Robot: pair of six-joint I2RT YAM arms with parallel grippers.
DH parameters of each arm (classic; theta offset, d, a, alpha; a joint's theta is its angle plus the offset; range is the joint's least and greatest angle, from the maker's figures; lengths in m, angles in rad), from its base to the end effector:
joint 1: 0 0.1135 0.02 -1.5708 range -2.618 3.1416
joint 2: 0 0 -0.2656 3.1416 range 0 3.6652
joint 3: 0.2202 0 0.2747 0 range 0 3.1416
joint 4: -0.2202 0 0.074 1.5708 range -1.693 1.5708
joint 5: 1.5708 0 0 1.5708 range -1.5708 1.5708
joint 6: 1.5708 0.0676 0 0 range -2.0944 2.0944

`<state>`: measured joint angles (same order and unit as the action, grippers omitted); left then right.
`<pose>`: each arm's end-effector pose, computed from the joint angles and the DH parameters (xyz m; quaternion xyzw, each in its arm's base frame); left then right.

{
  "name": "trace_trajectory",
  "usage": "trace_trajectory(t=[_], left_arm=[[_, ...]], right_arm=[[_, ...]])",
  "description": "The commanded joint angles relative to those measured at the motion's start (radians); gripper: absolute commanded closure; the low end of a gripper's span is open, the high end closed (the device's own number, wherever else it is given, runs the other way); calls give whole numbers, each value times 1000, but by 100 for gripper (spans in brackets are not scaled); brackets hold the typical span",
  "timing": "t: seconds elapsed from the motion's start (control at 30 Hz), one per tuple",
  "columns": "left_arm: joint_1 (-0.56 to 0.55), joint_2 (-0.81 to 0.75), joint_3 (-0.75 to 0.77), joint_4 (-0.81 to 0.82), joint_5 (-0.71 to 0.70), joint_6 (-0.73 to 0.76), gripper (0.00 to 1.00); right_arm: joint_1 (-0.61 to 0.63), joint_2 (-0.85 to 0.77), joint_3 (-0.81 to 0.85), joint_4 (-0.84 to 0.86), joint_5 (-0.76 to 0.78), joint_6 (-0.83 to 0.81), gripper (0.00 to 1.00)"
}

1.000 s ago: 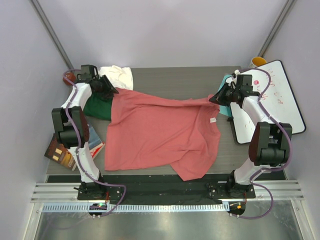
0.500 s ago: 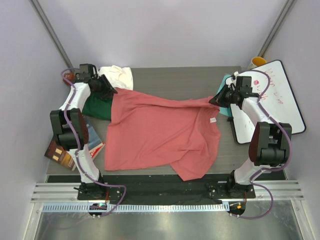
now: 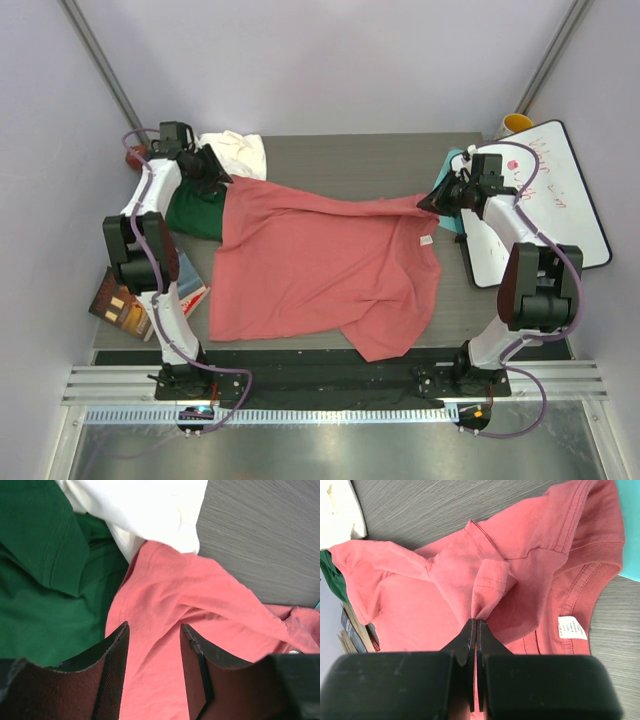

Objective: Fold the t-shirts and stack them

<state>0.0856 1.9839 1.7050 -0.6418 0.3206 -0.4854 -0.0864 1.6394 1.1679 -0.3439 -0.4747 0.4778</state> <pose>0.4845 0.0202 0.2307 -0.2146 0.9120 -0.2109 0.2789 0.3974 -0.0034 0.2125 0.1682 0.8919 0.2841 0.3091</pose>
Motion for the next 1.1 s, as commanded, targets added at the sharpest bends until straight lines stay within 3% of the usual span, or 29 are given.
trace_trajectory(t=[0.0,0.77,1.07], left_arm=[[3,47,83,-2,-2,21,53],[6,243,284,-16,49,8,53],[6,277,294,-6,63,7,53]], right_arm=[[2,13,55,34,-10,8,99],[2,99,151,23,-16,8,99],[2,99,157,23,-13,7,99]])
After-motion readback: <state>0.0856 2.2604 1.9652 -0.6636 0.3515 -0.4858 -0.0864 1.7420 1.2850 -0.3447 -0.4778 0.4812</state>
